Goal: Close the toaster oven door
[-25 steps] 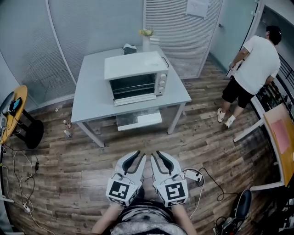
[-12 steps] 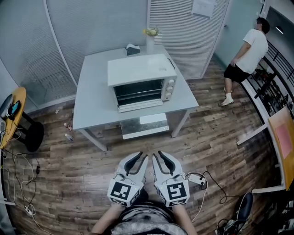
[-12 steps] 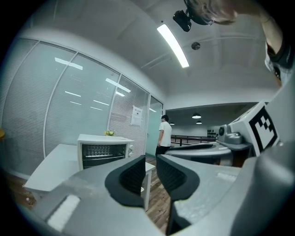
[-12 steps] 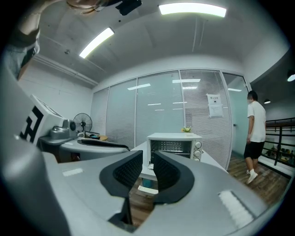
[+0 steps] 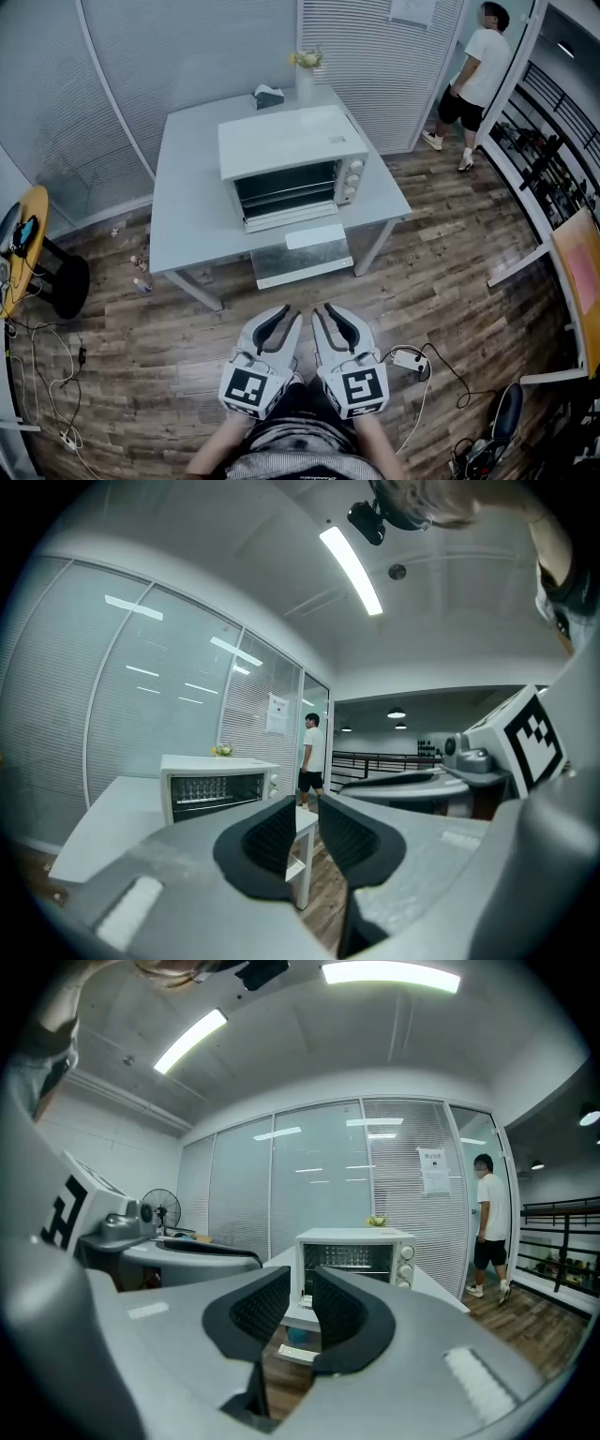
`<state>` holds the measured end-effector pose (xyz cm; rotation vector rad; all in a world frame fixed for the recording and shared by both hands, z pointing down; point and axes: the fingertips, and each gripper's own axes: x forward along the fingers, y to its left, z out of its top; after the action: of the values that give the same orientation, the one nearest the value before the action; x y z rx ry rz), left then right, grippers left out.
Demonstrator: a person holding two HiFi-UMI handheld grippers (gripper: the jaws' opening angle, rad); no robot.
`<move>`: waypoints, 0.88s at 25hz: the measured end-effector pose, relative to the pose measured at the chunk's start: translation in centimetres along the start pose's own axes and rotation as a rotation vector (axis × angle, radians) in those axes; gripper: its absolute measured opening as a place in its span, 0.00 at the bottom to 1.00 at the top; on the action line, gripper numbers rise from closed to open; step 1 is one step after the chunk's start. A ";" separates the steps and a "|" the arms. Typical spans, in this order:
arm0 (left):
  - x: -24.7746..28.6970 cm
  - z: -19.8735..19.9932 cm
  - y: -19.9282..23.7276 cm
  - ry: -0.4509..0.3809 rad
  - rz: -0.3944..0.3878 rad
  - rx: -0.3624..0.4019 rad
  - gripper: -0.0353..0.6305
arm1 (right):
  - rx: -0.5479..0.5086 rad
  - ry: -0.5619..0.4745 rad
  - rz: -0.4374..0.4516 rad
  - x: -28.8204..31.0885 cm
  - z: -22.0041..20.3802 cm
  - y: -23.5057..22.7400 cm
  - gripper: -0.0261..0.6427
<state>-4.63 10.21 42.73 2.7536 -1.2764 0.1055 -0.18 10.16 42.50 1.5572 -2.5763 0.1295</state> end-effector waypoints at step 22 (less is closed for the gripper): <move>9.2 1.1 5.7 0.005 0.053 -0.039 0.16 | -0.001 0.009 0.090 9.5 1.7 -5.9 0.15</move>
<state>-3.07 -0.53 42.99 2.6855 -1.3364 0.0903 0.53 -1.11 42.34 1.4381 -2.6396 0.1438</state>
